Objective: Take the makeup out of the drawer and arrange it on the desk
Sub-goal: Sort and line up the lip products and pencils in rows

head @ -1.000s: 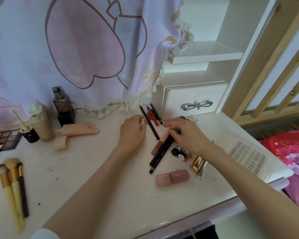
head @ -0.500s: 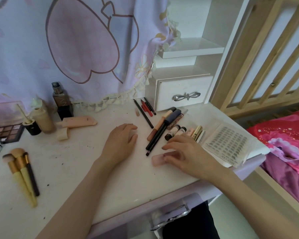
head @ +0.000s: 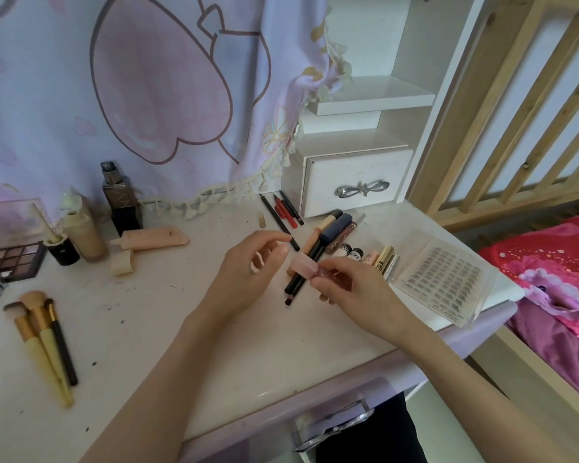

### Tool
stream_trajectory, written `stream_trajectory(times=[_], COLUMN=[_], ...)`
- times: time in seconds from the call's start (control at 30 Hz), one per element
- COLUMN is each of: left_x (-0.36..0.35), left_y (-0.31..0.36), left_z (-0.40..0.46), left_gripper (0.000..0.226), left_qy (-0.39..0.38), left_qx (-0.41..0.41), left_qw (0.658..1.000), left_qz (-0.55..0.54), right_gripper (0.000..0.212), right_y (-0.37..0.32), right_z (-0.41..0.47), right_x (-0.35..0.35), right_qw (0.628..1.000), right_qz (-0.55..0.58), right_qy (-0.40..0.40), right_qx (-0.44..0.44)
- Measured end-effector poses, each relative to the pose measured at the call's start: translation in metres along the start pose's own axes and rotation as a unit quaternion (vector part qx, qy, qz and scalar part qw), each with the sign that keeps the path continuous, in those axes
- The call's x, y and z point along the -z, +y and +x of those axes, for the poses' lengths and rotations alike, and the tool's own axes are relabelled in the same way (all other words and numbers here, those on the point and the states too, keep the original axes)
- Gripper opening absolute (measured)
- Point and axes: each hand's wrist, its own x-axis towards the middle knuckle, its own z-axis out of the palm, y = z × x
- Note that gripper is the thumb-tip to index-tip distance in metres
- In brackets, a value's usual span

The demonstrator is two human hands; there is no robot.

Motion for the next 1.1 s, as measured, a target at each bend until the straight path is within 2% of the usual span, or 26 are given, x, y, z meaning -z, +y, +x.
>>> stream_trajectory(times=[0.1,0.2,0.4,0.43,0.5,0.57,0.63,0.77,0.87,0.93,1.0,1.03,1.1], left_x=[0.000,-0.001,0.000,-0.001,-0.002,-0.001,0.002,0.006,0.005,0.008,0.014,0.018,0.021], left_y=[0.009,0.013,0.014,0.014,0.016,0.018,0.018,0.020,0.019,0.016,0.013,0.013,0.012], left_z=[-0.001,0.000,0.002,0.002,0.003,0.004,0.004,0.004,0.003,0.004,0.004,0.003,0.002], left_gripper=[0.018,0.015,0.008,0.010,0.015,0.014,0.011,0.010,0.020,0.028,0.023,0.016,0.023], left_qy=[-0.042,-0.074,-0.051,-0.042,-0.026,-0.010,-0.002,-0.007,-0.011,-0.009,-0.053,-0.094,-0.152], left_qx=[-0.020,-0.014,0.032,0.044,0.068,0.088,0.100,0.114,0.125,0.126,0.124,0.108,0.061], left_qw=[0.998,0.994,0.994,0.993,0.991,0.989,0.985,0.977,0.984,0.990,0.986,0.981,0.972], left_qz=[-0.042,-0.074,-0.097,-0.101,-0.110,-0.122,-0.143,-0.180,-0.124,-0.068,-0.102,-0.130,-0.167], right_gripper=[0.017,0.032,0.047,0.050,0.056,0.046,0.035,0.014,0.017,0.029,0.042,0.041,0.039], right_y=[-0.003,-0.003,-0.002,-0.004,-0.007,-0.011,-0.013,-0.016,-0.013,-0.010,-0.007,-0.005,-0.003], right_z=[0.003,0.005,0.014,0.014,0.015,0.015,0.014,0.013,0.012,0.009,0.006,0.005,0.005], right_x=[0.003,0.005,0.008,0.007,0.004,-0.001,-0.006,-0.011,-0.015,-0.020,-0.024,-0.026,-0.030], right_qw=[0.980,0.922,0.842,0.842,0.880,0.936,0.967,0.992,0.989,0.966,0.912,0.880,0.822], right_qz=[0.173,0.346,0.456,0.458,0.410,0.313,0.239,0.120,0.139,0.248,0.386,0.445,0.533], right_qy=[-0.085,-0.146,-0.209,-0.208,-0.177,-0.113,-0.060,0.018,0.007,-0.037,-0.079,-0.092,-0.105], right_qx=[-0.050,-0.090,-0.199,-0.194,-0.162,-0.114,-0.069,-0.025,-0.041,-0.068,-0.117,-0.140,-0.172])
